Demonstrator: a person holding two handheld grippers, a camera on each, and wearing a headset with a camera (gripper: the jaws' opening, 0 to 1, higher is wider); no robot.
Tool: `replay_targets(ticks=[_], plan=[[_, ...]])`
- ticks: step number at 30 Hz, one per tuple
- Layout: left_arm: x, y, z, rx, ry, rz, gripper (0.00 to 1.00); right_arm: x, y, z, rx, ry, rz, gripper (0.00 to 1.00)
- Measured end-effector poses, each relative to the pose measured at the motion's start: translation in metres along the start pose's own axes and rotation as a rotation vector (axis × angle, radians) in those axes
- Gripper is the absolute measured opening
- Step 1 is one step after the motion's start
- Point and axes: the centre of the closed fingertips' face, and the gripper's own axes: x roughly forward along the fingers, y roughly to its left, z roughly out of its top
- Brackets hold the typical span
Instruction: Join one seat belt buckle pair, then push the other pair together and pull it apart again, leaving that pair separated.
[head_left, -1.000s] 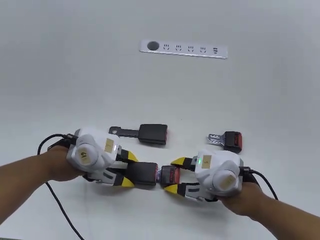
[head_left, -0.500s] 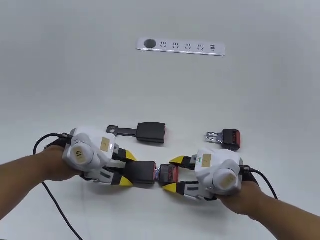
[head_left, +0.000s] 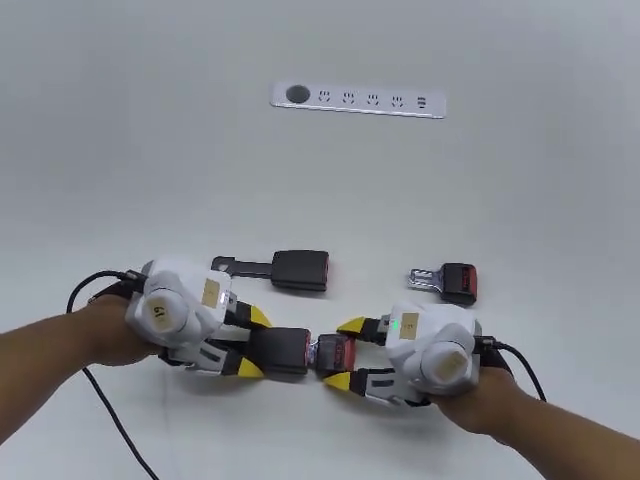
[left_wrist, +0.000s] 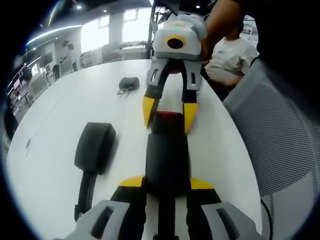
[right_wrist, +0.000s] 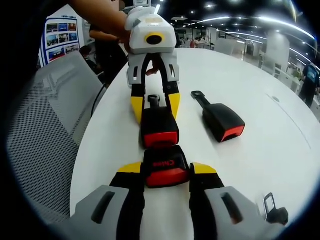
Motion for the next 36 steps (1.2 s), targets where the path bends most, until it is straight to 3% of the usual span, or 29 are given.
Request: replay_targets(ticks=[10, 13, 18, 21, 23, 28, 33, 36], plan=[[0.003, -0.002, -0.004, 0.048, 0.075, 0.019, 0.32, 0.002, 0.001, -0.001, -0.011, 0.041, -0.007, 0.36], [0.004, -0.003, -0.005, 0.086, 0.093, 0.024, 0.33, 0.001, 0.001, -0.002, -0.014, 0.042, -0.017, 0.36], [0.0, -0.003, -0.006, 0.1, 0.12, 0.064, 0.35, 0.003, -0.002, -0.005, 0.002, 0.051, -0.047, 0.43], [-0.007, -0.001, 0.008, 0.014, 0.033, 0.09, 0.46, -0.001, -0.006, 0.003, 0.036, 0.002, -0.07, 0.59], [-0.011, 0.002, 0.011, 0.007, 0.023, 0.109, 0.53, -0.007, -0.008, 0.008, 0.055, -0.023, -0.077, 0.64], [-0.017, 0.005, 0.016, -0.022, 0.016, 0.141, 0.6, -0.024, -0.011, 0.012, 0.043, -0.04, -0.102, 0.66], [-0.028, 0.011, 0.022, -0.041, 0.001, 0.166, 0.61, -0.042, -0.018, 0.011, 0.014, -0.035, -0.11, 0.67], [-0.036, 0.019, 0.024, -0.048, -0.005, 0.186, 0.62, -0.058, -0.032, 0.012, 0.022, -0.061, -0.131, 0.68]])
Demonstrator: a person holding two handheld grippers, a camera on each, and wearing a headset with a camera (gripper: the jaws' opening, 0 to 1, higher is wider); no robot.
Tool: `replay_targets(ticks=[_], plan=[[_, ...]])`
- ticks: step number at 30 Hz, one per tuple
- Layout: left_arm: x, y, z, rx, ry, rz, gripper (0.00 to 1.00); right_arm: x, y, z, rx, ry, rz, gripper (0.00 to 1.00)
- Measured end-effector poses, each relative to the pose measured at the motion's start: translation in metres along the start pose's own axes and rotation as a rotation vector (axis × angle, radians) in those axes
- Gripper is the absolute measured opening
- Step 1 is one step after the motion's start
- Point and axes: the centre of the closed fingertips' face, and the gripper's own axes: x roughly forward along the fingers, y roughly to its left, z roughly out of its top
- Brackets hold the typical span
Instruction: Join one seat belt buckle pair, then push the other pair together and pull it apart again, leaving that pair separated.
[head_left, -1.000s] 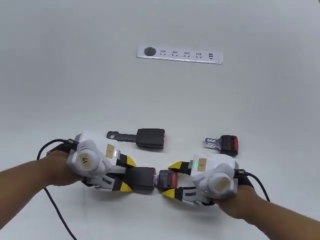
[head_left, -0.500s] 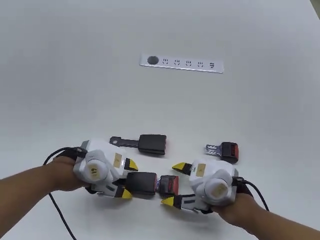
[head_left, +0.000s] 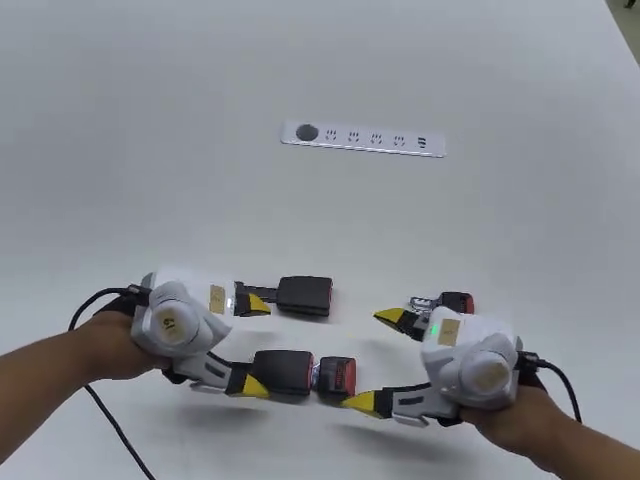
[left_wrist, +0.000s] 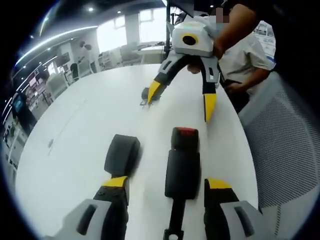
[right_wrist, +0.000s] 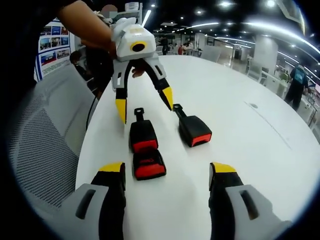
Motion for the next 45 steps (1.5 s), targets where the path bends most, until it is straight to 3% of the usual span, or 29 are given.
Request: replay_targets(ticks=[7, 14, 21, 24, 31, 33, 40, 45], plan=[[-0.008, 0.025, 0.007, 0.013, -0.004, 0.034, 0.63, -0.029, -0.041, -0.004, 0.042, -0.007, -0.057, 0.7], [-0.011, 0.05, 0.017, 0.037, -0.004, 0.052, 0.63, -0.044, -0.076, -0.024, 0.053, 0.033, -0.068, 0.7], [-0.006, 0.074, 0.018, 0.05, 0.014, 0.055, 0.63, -0.048, -0.102, -0.052, 0.08, 0.087, -0.052, 0.69], [0.005, 0.079, 0.014, 0.054, 0.028, 0.04, 0.63, -0.05, -0.107, -0.065, 0.089, 0.126, -0.045, 0.69], [0.023, 0.089, 0.005, 0.023, 0.053, 0.026, 0.63, -0.048, -0.117, -0.078, 0.124, 0.15, -0.023, 0.69], [0.028, 0.088, 0.001, 0.029, 0.072, 0.011, 0.63, -0.046, -0.12, -0.083, 0.129, 0.161, -0.008, 0.69], [0.042, 0.087, 0.0, 0.02, 0.073, -0.02, 0.62, -0.039, -0.116, -0.09, 0.122, 0.184, 0.036, 0.65], [0.049, 0.084, 0.003, 0.012, 0.065, -0.043, 0.58, -0.038, -0.114, -0.096, 0.091, 0.212, 0.059, 0.58]])
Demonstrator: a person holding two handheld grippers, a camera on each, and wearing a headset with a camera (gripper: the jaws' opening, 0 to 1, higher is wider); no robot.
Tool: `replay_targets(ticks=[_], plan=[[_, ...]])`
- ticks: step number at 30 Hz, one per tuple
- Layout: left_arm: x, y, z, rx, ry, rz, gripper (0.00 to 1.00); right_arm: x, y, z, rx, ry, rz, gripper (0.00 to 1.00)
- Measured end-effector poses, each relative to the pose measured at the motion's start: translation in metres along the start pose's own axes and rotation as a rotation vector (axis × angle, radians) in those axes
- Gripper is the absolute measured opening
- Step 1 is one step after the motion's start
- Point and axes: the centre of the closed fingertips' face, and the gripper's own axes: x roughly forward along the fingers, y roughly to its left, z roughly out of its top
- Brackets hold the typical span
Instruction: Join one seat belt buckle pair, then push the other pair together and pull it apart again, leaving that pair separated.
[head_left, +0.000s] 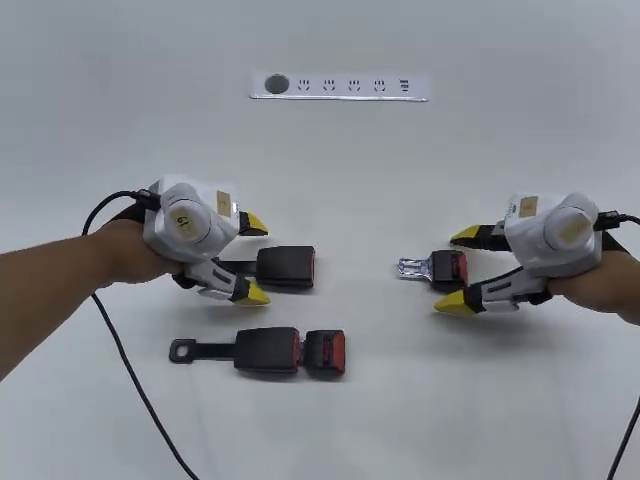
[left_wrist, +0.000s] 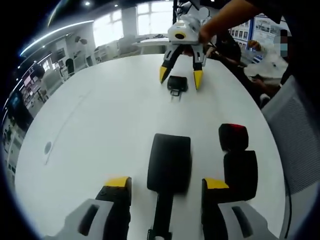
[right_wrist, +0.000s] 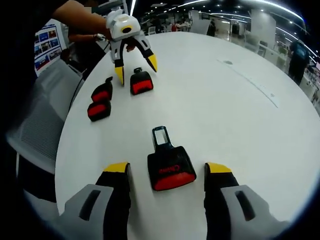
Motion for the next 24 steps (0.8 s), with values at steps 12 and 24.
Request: replay_targets(ticks=[12, 24], plan=[[0.0057, -0.0012, -0.0023, 0.016, 0.01, -0.016, 0.48, -0.0008, 0.0029, -0.0055, -0.084, 0.042, 0.008, 0.43], [0.0064, -0.004, 0.0002, 0.031, -0.021, -0.042, 0.33, -0.0021, -0.0024, -0.006, -0.173, 0.108, 0.028, 0.35]])
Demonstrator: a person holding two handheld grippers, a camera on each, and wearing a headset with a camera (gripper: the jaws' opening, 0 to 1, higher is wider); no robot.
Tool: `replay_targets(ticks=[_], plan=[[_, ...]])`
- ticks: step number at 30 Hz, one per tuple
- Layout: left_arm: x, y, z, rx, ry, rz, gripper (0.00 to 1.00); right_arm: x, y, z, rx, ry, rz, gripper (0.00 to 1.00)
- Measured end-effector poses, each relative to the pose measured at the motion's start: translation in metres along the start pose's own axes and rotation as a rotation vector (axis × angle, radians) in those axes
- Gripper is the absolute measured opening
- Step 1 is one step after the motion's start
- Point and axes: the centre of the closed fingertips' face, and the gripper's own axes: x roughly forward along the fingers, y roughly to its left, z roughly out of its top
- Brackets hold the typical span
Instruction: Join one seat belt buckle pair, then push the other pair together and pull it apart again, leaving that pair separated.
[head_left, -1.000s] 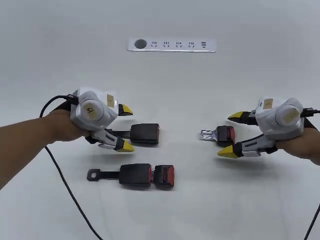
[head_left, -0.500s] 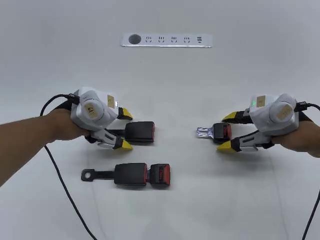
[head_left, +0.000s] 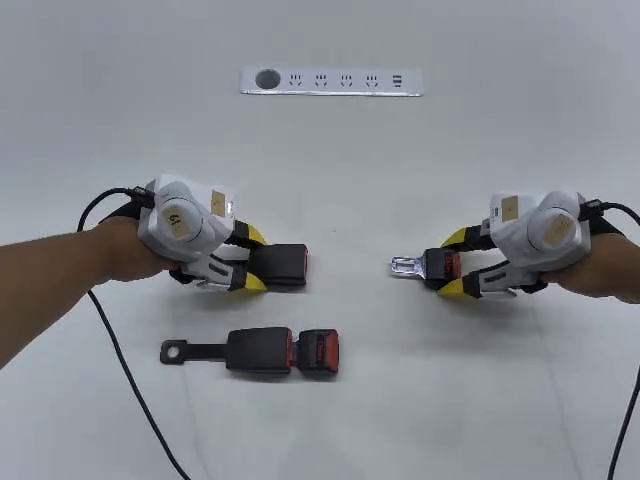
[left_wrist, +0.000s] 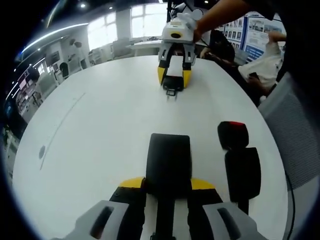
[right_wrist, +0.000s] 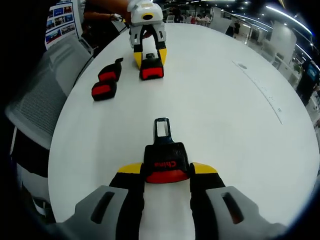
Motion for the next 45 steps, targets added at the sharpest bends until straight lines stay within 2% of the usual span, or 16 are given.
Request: replay_targets(ticks=[4, 8, 14, 20, 24, 30, 34, 38, 45], plan=[[0.0, 0.001, 0.0, 0.013, 0.02, -0.011, 0.32, -0.001, 0.001, 0.002, -0.014, 0.029, 0.011, 0.34], [0.001, 0.003, -0.001, 0.032, 0.044, -0.025, 0.32, -0.001, 0.002, 0.002, -0.017, 0.031, 0.018, 0.34], [0.001, 0.003, -0.002, 0.027, 0.052, -0.023, 0.32, 0.003, 0.004, 0.007, -0.02, 0.037, 0.017, 0.34], [0.002, 0.005, -0.003, 0.025, 0.059, -0.023, 0.32, 0.006, 0.001, 0.016, -0.018, 0.023, 0.011, 0.34], [0.002, 0.005, -0.003, 0.004, 0.066, -0.025, 0.32, 0.015, 0.003, 0.025, -0.025, 0.02, 0.011, 0.34], [0.003, 0.004, -0.004, 0.006, 0.069, -0.021, 0.32, 0.022, 0.003, 0.035, -0.027, -0.005, 0.018, 0.34], [0.003, 0.003, -0.003, -0.004, 0.069, -0.014, 0.32, 0.035, 0.007, 0.043, -0.039, -0.013, 0.025, 0.34], [0.002, 0.002, -0.003, -0.014, 0.073, -0.009, 0.32, 0.039, 0.014, 0.056, -0.044, -0.035, 0.036, 0.34], [0.002, 0.002, -0.002, -0.039, 0.075, 0.01, 0.32, 0.046, 0.014, 0.069, -0.048, -0.053, 0.047, 0.34]])
